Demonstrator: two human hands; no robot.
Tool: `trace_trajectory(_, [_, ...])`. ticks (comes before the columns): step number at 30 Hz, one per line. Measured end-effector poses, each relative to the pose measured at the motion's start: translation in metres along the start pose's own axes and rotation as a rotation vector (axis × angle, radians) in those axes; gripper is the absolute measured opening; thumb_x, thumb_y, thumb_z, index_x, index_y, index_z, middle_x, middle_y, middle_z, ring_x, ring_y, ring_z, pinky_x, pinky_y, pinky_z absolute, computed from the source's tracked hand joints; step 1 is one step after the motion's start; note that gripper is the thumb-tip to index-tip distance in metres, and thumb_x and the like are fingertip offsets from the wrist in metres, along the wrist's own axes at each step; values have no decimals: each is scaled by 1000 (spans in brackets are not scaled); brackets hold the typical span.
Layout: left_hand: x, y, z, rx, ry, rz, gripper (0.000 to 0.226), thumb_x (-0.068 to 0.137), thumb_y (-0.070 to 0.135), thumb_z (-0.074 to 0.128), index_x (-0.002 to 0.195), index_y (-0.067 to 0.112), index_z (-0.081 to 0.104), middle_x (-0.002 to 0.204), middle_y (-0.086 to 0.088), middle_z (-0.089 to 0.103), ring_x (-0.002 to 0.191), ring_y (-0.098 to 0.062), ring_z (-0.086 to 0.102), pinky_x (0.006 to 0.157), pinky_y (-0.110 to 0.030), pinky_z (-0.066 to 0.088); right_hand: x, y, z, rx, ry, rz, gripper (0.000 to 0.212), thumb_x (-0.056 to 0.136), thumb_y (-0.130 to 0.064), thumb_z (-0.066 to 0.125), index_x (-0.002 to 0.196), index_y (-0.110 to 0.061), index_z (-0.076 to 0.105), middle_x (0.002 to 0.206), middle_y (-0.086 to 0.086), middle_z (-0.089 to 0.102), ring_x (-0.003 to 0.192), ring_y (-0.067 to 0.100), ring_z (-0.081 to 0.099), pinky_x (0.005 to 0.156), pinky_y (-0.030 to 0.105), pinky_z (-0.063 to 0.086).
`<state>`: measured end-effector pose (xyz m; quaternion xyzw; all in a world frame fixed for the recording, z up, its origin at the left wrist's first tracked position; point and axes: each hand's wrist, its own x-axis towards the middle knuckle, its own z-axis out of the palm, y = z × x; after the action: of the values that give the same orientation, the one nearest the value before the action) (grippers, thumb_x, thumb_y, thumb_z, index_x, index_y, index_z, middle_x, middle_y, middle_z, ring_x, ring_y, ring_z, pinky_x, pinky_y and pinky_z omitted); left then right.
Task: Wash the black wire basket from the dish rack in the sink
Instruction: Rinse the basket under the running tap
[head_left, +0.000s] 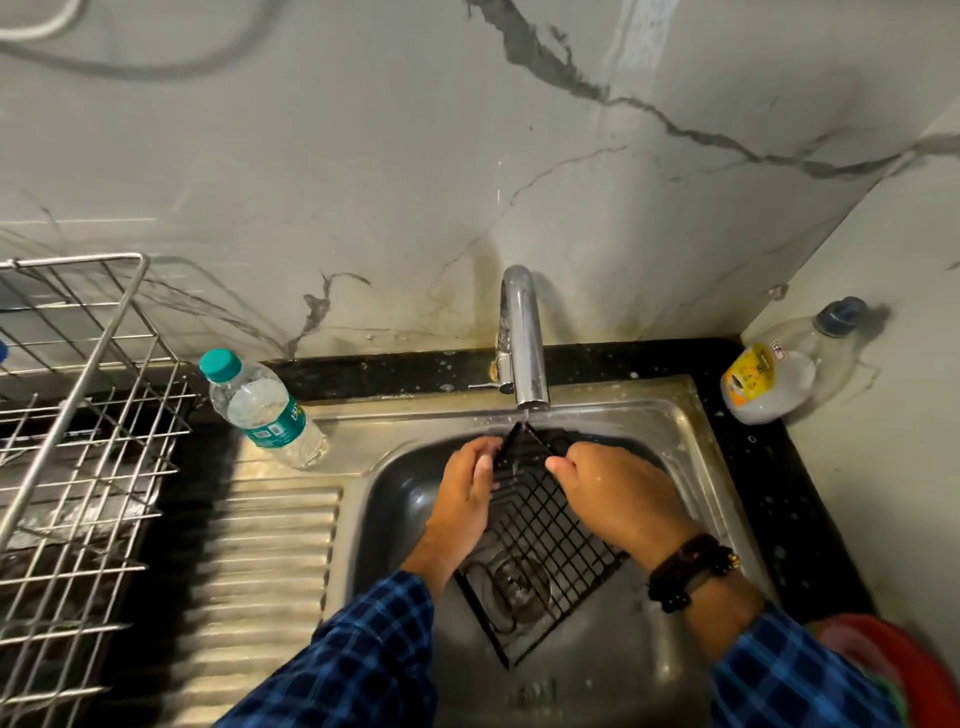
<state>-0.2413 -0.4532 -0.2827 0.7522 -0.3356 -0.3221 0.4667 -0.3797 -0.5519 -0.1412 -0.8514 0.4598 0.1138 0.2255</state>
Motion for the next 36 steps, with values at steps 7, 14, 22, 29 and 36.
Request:
trace_trajectory(7, [-16,10,-22,498,-109,72,28,107,33,39,119,24,62,109,8,68,89,-3,59,73,-13,42,-4,21,4,151,15,11,47,103,-50,35,73,-19,52,67,-4,54,69,19,58,68,35,49])
trace_trajectory(14, [-19,52,-31,727,-85,280,35,104,47,35,101,21,59,91,6,63,80,-16,61,69,-31,47,-18,35,4,-253,307,-76,61,98,-43,52,154,-33,29,143,6,48,132,27,46,101,41,46])
trace_trajectory(22, [-1,66,-31,829,-267,297,45,104,51,34,119,18,62,111,-2,70,99,-24,67,84,-40,53,19,14,7,-328,120,-617,28,105,-30,44,132,-35,49,130,-10,62,123,13,56,104,37,41])
trace_trajectory(29, [7,63,-30,723,-297,339,36,103,45,45,120,17,61,117,-5,69,104,-24,65,90,-42,52,32,19,-14,-267,34,-714,31,105,-37,41,133,-29,53,131,-9,62,121,11,56,106,33,41])
trace_trajectory(36, [1,47,-61,949,-135,424,53,102,27,52,153,34,37,157,7,40,143,-20,35,123,-41,24,30,47,7,-76,114,-613,23,102,-33,48,124,-33,56,119,-14,68,107,8,63,93,32,48])
